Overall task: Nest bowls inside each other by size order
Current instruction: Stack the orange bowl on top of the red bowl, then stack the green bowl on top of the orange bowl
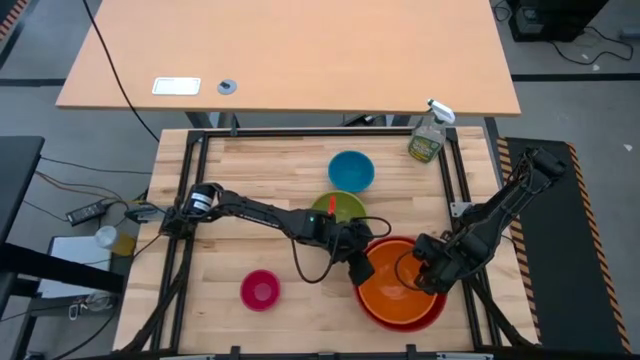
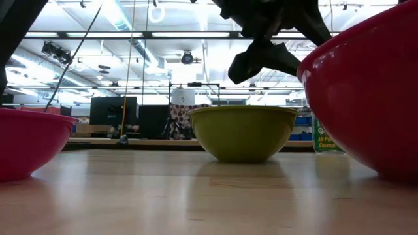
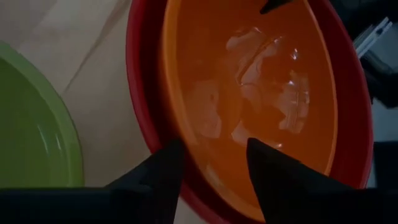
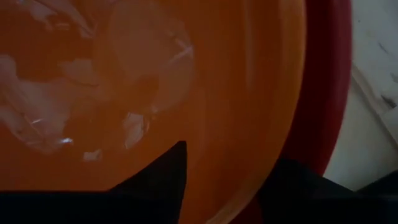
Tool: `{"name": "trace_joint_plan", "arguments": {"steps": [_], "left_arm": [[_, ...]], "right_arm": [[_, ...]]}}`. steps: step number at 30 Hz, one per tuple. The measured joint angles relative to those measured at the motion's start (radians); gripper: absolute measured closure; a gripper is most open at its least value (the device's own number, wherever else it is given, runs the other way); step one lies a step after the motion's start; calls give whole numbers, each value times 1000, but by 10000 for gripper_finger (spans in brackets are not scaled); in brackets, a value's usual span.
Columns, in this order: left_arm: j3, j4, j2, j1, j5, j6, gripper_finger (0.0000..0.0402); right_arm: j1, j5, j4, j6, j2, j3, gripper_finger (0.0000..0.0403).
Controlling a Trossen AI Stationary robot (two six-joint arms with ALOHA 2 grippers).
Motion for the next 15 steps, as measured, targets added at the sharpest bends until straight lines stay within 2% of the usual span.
{"name": "trace_joint_plan", "arguments": {"steps": [6,10,15], "left_arm": [[-3,-2,-12,0,0,46,219],[-5,-6,-36,3,-25,87,219],[-5,0,-43,11,-44,119,219]], "right_arm": [[-27,-68,-87,1,-9,37,184],[-45,-68,-210,7,-12,107,180],[-44,-69,-270,-11,-13,147,182]]}}
